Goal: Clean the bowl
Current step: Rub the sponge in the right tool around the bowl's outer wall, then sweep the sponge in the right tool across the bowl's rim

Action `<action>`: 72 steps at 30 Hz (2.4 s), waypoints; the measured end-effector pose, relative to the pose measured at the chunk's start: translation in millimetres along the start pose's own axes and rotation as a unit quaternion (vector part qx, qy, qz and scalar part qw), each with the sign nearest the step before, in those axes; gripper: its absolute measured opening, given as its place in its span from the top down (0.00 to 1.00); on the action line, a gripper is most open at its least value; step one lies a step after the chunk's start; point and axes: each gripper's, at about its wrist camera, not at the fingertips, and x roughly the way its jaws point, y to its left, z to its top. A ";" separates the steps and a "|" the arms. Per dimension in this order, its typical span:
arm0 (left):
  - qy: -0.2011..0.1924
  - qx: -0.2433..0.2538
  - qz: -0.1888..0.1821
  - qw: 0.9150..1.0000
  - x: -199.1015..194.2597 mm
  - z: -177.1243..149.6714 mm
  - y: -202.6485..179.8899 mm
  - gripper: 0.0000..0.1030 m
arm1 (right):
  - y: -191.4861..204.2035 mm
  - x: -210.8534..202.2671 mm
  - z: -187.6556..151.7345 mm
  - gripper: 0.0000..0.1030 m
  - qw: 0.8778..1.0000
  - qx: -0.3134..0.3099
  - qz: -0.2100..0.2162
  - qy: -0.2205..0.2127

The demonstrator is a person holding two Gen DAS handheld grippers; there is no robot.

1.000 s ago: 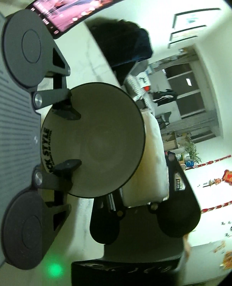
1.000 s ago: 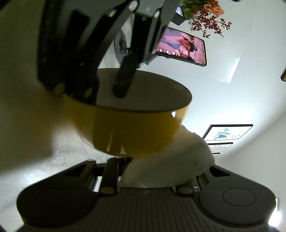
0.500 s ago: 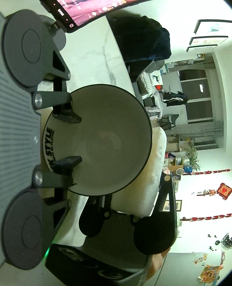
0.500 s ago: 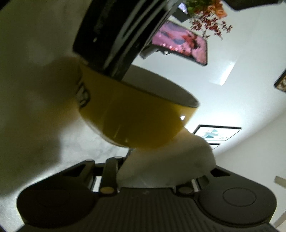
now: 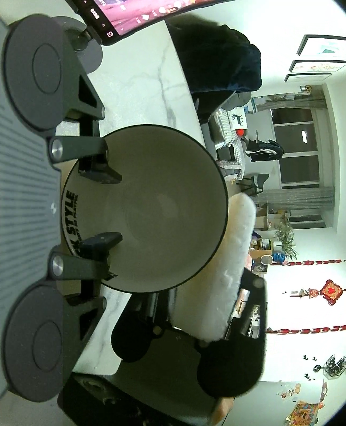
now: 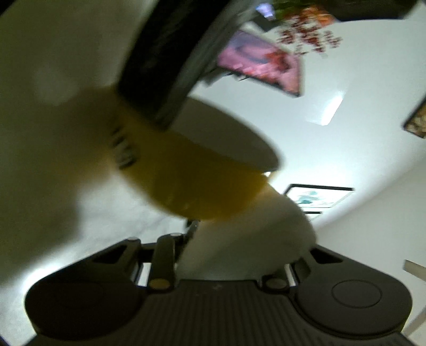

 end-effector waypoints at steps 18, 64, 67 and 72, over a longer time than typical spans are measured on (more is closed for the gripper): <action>0.000 -0.004 0.002 1.000 -0.1 0.8 -0.2 0.60 | -2.2 12.2 3.7 0.73 0.999 0.029 0.016 0.001; -0.018 -0.079 -0.077 0.994 -10.3 10.2 -41.4 1.00 | -29.0 2.6 -13.1 0.78 0.993 0.081 0.085 -0.033; -0.025 -0.077 -0.089 0.993 -9.1 14.0 -55.1 1.00 | -32.2 -1.4 -14.6 0.78 0.993 0.077 0.085 -0.024; -0.032 -0.066 -0.093 0.993 -5.8 19.0 -82.5 1.00 | -35.7 -10.3 -24.3 0.79 0.994 0.074 0.084 -0.012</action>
